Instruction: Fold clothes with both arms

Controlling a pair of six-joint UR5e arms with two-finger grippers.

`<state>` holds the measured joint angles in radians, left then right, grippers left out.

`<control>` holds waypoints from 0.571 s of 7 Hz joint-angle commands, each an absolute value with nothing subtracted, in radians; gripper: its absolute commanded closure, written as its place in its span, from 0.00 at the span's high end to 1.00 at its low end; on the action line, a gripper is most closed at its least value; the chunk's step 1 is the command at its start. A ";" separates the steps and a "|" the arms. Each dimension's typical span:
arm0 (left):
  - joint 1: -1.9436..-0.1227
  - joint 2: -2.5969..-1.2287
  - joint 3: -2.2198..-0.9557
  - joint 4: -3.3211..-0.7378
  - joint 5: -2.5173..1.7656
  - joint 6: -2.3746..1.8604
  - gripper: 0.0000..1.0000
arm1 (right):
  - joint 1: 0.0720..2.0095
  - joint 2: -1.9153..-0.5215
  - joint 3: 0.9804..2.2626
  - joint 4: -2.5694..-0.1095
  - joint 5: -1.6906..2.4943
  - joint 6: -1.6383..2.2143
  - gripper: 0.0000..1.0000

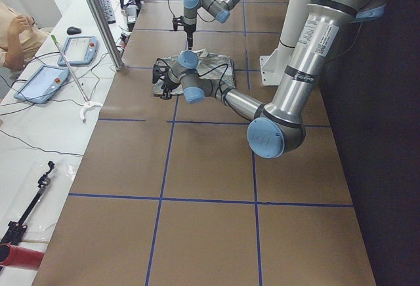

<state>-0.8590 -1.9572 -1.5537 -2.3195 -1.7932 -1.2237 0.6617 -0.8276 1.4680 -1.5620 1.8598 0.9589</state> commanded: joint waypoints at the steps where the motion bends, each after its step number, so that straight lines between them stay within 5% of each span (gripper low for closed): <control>1: -0.859 -1.957 -1.566 -2.316 -1.815 -1.227 0.58 | 0.513 -0.928 1.689 -1.557 1.741 1.366 1.00; 2: -0.859 -1.957 -1.574 -2.309 -1.863 -1.227 0.58 | 0.429 -0.963 1.759 -1.559 1.670 1.475 0.99; 4: -0.859 -1.956 -1.575 -2.310 -1.910 -1.250 0.61 | 0.382 -1.000 1.810 -1.555 1.661 1.815 0.82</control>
<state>-0.8590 -1.9564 -1.5733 -2.3106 -1.8912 -1.2403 0.4149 -0.9779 1.7725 -1.5570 1.6745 1.6183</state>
